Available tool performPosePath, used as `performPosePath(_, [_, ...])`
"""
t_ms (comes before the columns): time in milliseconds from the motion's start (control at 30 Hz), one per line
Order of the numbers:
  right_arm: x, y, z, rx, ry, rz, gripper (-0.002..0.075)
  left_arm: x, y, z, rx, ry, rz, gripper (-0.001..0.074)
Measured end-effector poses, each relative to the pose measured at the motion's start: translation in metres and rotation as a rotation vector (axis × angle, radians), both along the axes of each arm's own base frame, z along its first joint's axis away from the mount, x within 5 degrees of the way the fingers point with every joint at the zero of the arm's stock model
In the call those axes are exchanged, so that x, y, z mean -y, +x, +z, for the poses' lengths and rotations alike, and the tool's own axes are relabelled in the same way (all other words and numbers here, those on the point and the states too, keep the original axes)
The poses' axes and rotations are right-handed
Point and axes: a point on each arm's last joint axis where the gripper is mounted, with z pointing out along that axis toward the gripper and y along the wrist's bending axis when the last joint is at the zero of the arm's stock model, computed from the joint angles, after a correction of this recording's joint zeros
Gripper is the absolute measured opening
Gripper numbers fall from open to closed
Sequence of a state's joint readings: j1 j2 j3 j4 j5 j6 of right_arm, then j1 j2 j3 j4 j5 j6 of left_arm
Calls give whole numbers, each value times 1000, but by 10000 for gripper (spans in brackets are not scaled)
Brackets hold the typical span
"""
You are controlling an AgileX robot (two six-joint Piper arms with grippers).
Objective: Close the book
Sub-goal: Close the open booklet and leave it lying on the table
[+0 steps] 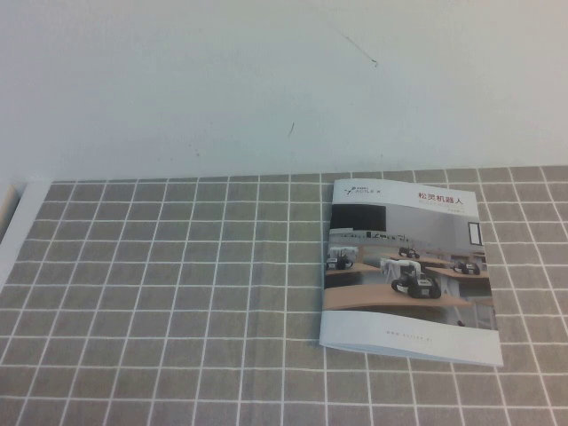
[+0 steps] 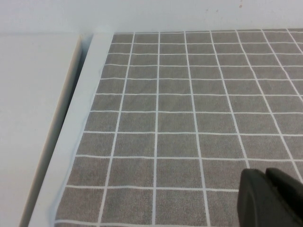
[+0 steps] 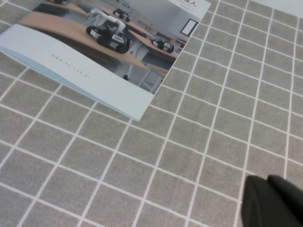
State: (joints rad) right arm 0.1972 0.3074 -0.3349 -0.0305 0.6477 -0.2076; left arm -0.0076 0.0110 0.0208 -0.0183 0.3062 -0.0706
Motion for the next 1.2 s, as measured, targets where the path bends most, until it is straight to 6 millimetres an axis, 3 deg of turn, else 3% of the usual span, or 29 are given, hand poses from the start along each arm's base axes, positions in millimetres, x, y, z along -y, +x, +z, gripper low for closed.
performPosePath(1200, [0, 1, -5, 4, -8, 1, -3, 0, 0, 0, 0, -2, 0, -2])
